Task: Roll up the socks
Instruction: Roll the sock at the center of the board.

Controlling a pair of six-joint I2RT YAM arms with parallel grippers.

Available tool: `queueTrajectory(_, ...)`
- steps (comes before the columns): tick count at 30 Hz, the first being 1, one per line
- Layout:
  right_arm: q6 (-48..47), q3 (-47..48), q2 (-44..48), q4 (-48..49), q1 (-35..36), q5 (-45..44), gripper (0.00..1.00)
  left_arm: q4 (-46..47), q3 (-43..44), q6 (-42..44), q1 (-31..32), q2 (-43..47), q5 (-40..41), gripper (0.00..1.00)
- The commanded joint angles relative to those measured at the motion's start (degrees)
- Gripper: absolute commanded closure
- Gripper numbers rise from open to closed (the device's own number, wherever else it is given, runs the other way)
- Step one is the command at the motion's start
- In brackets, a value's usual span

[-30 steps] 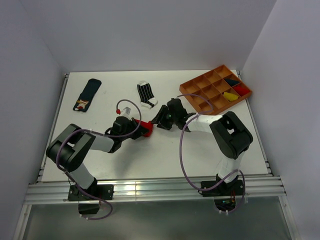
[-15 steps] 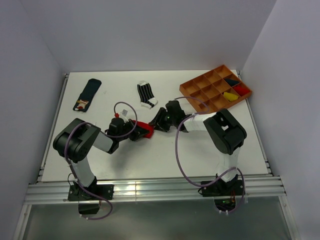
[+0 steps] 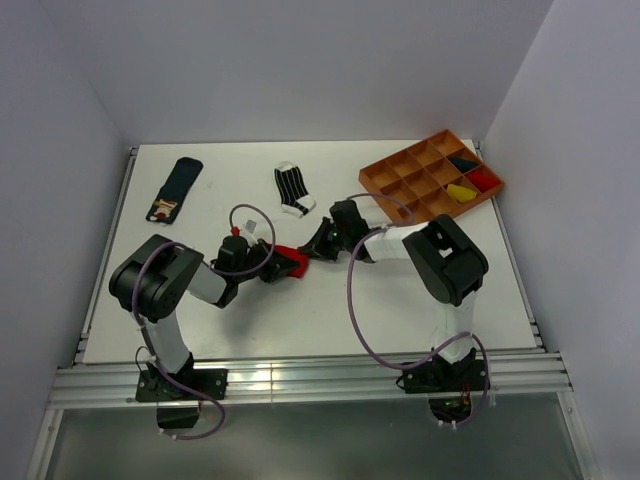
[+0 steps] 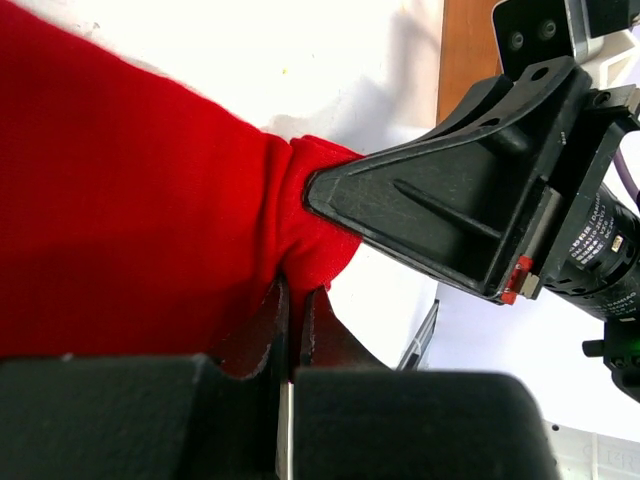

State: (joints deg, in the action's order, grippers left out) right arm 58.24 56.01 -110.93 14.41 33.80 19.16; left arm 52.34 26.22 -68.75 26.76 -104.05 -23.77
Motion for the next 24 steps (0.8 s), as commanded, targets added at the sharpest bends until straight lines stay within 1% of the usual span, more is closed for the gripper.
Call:
queueTrajectory(1, -1.63, 2.09, -0.78, -1.75, -0.14, -1.05, 1.00, -1.10, 0.24, 1.16, 0.04, -1.77, -2.16, 0.98)
queueTrajectory(3, -2.77, 2.61, -0.43, -3.07, -0.14, -1.93, 1.00, -2.15, 0.41, 2.47, 0.13, -1.86, -2.07, 0.95)
queueTrajectory(5, -3.57, 3.66, 0.28, -6.05, -0.14, -2.89, 1.00, -2.85, 0.33, 3.09, 0.13, -1.25, -1.90, 0.86)
queueTrajectory(6, -4.61, 4.10, 0.45, -7.20, -0.14, -3.85, 1.00, -3.55, 0.33, 4.23, 0.13, -0.81, -1.55, 0.81)
queueTrajectory(7, -5.06, 5.24, 0.72, -9.73, -0.14, -4.39, 1.00, -4.43, 0.50, 4.94, 0.13, 0.41, -0.85, 0.74)
queueTrajectory(8, -5.59, 5.86, 0.81, -11.06, 0.12, -4.91, 1.00, -7.13, 0.59, 5.64, 0.30, 1.21, -0.23, 0.70)
queueTrajectory(9, -6.46, 6.48, 0.89, -13.51, 0.21, -6.05, 1.00, -8.64, 0.85, 7.47, 0.39, 2.17, 1.86, 0.61)
queueTrajectory(11, -7.17, 7.97, 1.07, -15.72, 0.65, -6.94, 1.00, -12.59, 1.38, 9.68, 1.09, 5.78, 4.77, 0.53)
queueTrajectory(12, -7.35, 8.41, 1.16, -17.82, 0.91, -7.90, 1.00, -16.53, 2.08, 12.04, 1.45, 7.09, 6.35, 0.48)
queueTrajectory(13, -7.61, 9.29, 1.33, -18.89, 1.09, -8.52, 1.00, -19.17, 2.52, 13.37, 1.97, 9.80, 10.37, 0.46)
queueTrajectory(14, -7.79, 9.99, 1.34, -20.03, 1.18, -9.22, 1.00, -21.38, 2.96, 14.42, 3.19, 11.22, 12.58, 0.45)
queueTrajectory(15, -7.88, 10.69, 1.25, -21.52, 1.70, -10.01, 1.00, -25.49, 3.66, 16.61, 3.90, 12.54, 14.78, 0.43)
queueTrajectory(16, -8.05, 12.27, 1.07, -24.41, 1.97, -11.67, 1.00, -27.27, 4.19, 17.68, 4.69, 15.25, 20.03, 0.42)
queueTrajectory(18, -8.49, 13.86, 0.64, -28.54, 2.67, -13.17, 1.00, -32.00, 5.85, 21.44, 7.76, 17.47, 25.67, 0.41)
queueTrajectory(19, -8.67, 15.34, 0.37, -29.70, 2.85, -14.23, 1.00, -33.34, 6.65, 22.77, 10.56, 18.70, 28.57, 0.41)
queueTrajectory(20, -9.02, 15.88, 0.28, -30.40, 3.11, -14.50, 1.00, -34.83, 7.44, 25.31, 12.16, 18.88, 34.78, 0.40)
queueTrajectory(21, -9.02, 16.41, 0.02, -31.45, 3.37, -14.59, 1.00, -36.85, 9.27, 26.38, 13.91, 18.71, 37.45, 0.39)
queueTrajectory(22, -9.11, 17.20, -0.24, -31.81, 3.38, -14.41, 1.00, -37.56, 10.07, 27.34, 16.97, 18.10, 39.48, 0.39)
queueTrajectory(23, -9.28, 17.73, -0.51, -32.17, 3.46, -14.06, 1.00, -38.01, 10.86, 28.83, 18.48, 17.66, 43.85, 0.39)
queueTrajectory(24, -9.37, 18.17, -0.86, -33.21, 3.55, -13.97, 1.00, -38.18, 12.09, 29.54, 19.89, 17.31, 45.72, 0.39)
